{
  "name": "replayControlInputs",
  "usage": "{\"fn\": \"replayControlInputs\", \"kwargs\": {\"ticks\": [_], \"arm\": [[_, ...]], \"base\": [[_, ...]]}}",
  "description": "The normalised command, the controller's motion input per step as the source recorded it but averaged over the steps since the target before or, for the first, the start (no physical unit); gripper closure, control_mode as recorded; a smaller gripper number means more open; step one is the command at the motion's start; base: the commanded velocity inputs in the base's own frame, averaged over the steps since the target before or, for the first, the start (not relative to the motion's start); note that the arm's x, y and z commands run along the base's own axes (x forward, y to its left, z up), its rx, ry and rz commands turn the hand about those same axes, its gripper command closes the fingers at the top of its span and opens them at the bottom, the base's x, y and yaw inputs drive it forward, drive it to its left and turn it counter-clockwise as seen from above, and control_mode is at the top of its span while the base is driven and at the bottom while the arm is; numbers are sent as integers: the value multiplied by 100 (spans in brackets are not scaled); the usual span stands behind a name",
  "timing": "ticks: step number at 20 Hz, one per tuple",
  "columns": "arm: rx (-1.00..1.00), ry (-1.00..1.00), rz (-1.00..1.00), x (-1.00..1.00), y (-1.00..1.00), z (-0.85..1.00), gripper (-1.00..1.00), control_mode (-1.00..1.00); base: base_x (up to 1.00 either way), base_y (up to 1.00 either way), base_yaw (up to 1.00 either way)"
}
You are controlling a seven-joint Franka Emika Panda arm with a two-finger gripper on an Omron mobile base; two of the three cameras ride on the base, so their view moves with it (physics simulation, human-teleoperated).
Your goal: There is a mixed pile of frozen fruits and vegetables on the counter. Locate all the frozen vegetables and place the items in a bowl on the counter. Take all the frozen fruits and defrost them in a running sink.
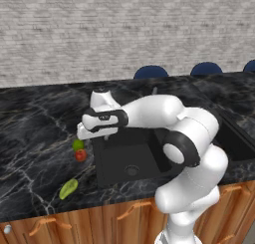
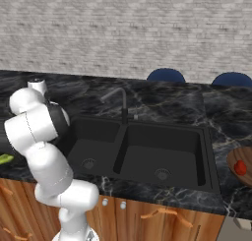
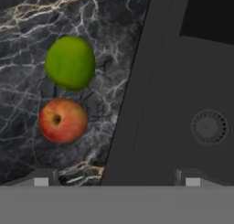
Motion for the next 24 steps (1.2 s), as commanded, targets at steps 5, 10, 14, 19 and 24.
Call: {"fn": "replayControlInputs", "kwargs": {"ticks": [5, 10, 14, 19, 24], "arm": [[6, 8, -2, 37, 38, -40, -100, -100], [-6, 4, -2, 33, 37, 4, -100, -100], [-6, 11, 0, 27, 43, -10, -100, -100], [-1, 6, -1, 28, 20, -26, -100, -100], [-1, 5, 0, 34, 8, -23, -100, -100]], "base": [[0, 0, 0], [0, 0, 0], [0, 0, 0], [0, 0, 0], [0, 0, 0]]}}
